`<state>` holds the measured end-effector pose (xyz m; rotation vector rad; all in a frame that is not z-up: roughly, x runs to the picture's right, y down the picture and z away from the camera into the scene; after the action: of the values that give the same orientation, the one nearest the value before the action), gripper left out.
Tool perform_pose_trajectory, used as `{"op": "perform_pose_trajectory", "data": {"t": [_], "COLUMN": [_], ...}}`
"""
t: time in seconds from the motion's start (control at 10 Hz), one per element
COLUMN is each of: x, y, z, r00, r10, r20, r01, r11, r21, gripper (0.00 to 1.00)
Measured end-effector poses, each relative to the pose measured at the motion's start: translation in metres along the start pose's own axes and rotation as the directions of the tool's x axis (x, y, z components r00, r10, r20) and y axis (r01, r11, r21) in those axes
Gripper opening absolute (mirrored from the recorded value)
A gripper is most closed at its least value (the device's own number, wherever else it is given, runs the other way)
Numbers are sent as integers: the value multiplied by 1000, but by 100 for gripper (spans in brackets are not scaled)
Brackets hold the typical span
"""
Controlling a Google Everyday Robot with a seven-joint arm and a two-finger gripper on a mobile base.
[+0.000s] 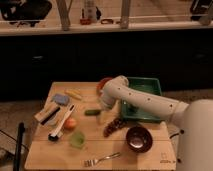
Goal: Place pepper in plastic cup
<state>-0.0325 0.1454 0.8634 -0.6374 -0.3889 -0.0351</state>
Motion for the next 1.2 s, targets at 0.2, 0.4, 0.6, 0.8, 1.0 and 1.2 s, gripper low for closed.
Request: {"op": "perform_pose_trajectory", "data": {"t": [0.2,0.4,0.6,0.8,1.0,1.2], "x": [-10,-15,-12,-10,-10,-10], "y": [-1,-4,-7,-9,-7,-7], "z": [9,18,26,33,33,32], "r00": [1000,1000,999,999,999,999], "r10": [-16,-23,-16,-7,-13,-14], "r20": [12,21,32,38,33,32], "r01": [16,24,17,9,15,15], "r11": [1000,999,999,999,998,998], "r21": [-11,-23,-37,-51,-56,-56], "gripper": [72,54,32,13,0,0]}}
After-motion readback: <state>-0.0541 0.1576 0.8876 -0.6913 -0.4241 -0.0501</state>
